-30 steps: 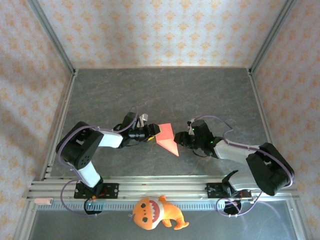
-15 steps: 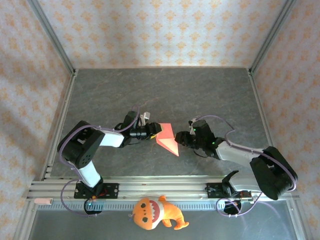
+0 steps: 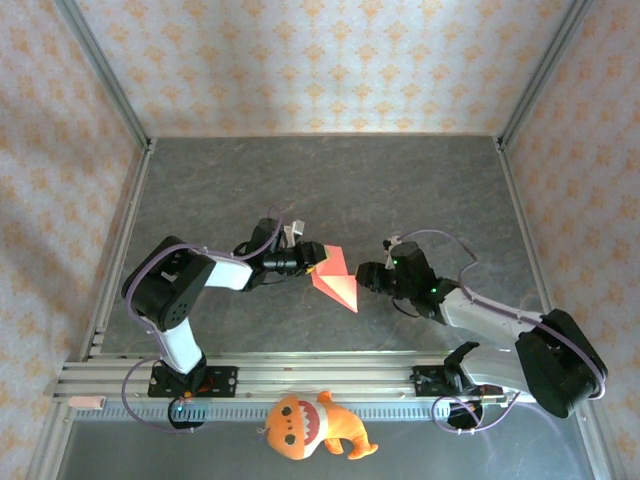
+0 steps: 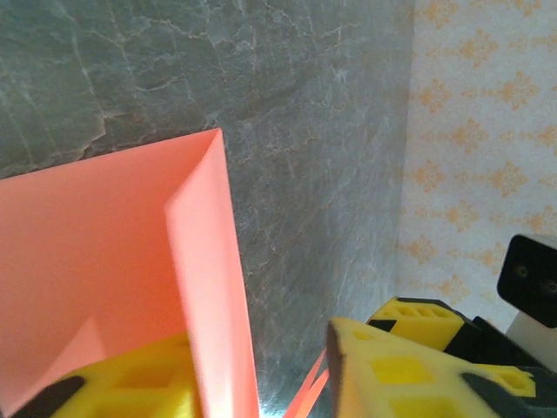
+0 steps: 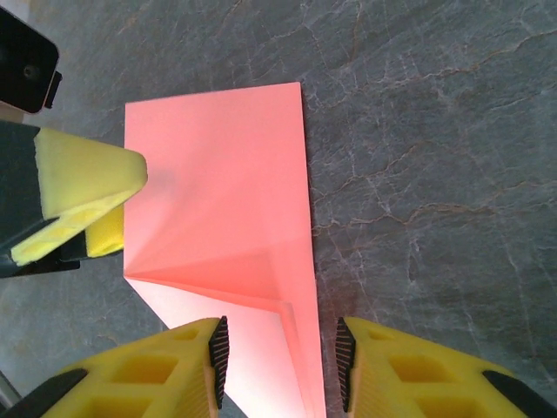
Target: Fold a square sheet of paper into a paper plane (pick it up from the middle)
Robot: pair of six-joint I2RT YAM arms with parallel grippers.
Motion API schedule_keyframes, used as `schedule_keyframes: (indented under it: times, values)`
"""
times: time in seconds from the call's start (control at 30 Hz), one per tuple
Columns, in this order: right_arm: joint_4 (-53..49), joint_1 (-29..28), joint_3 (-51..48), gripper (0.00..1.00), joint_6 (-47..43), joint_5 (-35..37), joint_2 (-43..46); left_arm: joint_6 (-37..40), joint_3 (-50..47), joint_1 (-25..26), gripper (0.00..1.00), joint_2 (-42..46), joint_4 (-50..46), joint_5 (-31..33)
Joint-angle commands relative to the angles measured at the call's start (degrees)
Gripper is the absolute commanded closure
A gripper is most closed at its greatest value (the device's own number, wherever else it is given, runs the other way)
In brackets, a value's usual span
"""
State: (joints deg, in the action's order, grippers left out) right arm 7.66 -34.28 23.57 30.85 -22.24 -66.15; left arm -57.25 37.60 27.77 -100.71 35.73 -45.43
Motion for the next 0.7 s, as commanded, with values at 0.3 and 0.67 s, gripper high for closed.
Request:
schedule_keyframes:
  times: [0.3, 0.67]
  values:
    - [4.94, -13.05, -4.99, 0.63, -9.14, 18.86, 6.76, -1.1, 1.51, 0.29, 0.92, -0.28, -0.31, 1.72]
    - [13.15, -30.26, -4.83, 0.64, -20.85, 41.88, -4.16, -1.9, 1.97, 0.35, 0.89, 0.24, -0.05, 1.37]
